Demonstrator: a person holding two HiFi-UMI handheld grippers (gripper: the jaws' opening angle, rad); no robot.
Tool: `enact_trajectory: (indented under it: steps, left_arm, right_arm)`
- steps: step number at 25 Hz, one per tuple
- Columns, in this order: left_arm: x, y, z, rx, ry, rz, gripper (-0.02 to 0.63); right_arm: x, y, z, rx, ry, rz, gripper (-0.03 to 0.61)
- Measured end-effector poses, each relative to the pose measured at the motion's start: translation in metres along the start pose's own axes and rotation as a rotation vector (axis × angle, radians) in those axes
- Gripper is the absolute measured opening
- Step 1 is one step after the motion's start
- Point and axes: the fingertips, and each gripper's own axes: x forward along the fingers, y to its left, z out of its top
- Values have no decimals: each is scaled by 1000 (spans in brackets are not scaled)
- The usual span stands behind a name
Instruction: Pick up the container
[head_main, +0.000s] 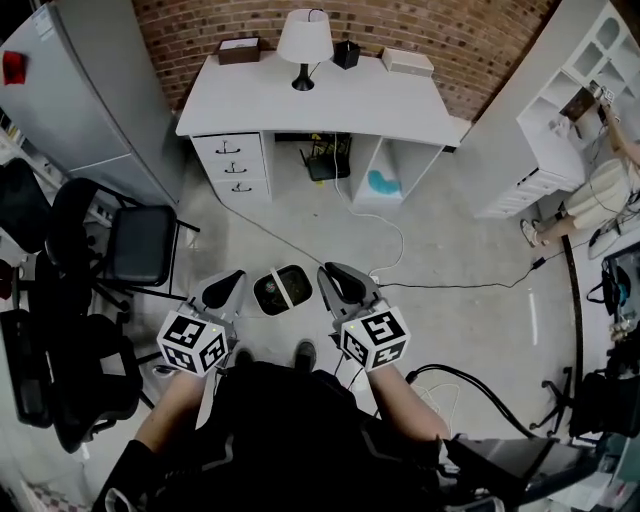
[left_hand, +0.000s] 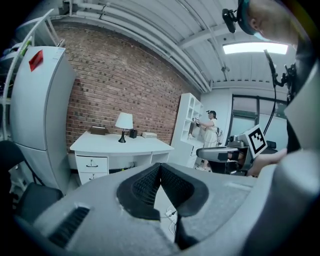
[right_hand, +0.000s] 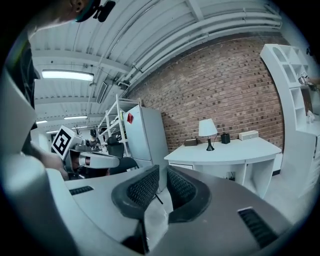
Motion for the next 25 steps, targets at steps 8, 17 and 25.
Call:
enact_trajectory:
  steps: [8, 17, 25]
  left_arm:
    - [19, 15, -13, 8, 30, 21, 11]
    - [39, 60, -33, -2, 75, 2, 11]
    - [72, 87, -90, 16, 115, -65, 11]
  right_arm:
    - [30, -10, -19, -1, 41, 53, 15]
    - [72, -10, -48, -17, 138, 14, 75]
    - [108, -25, -128, 35, 272, -29, 109]
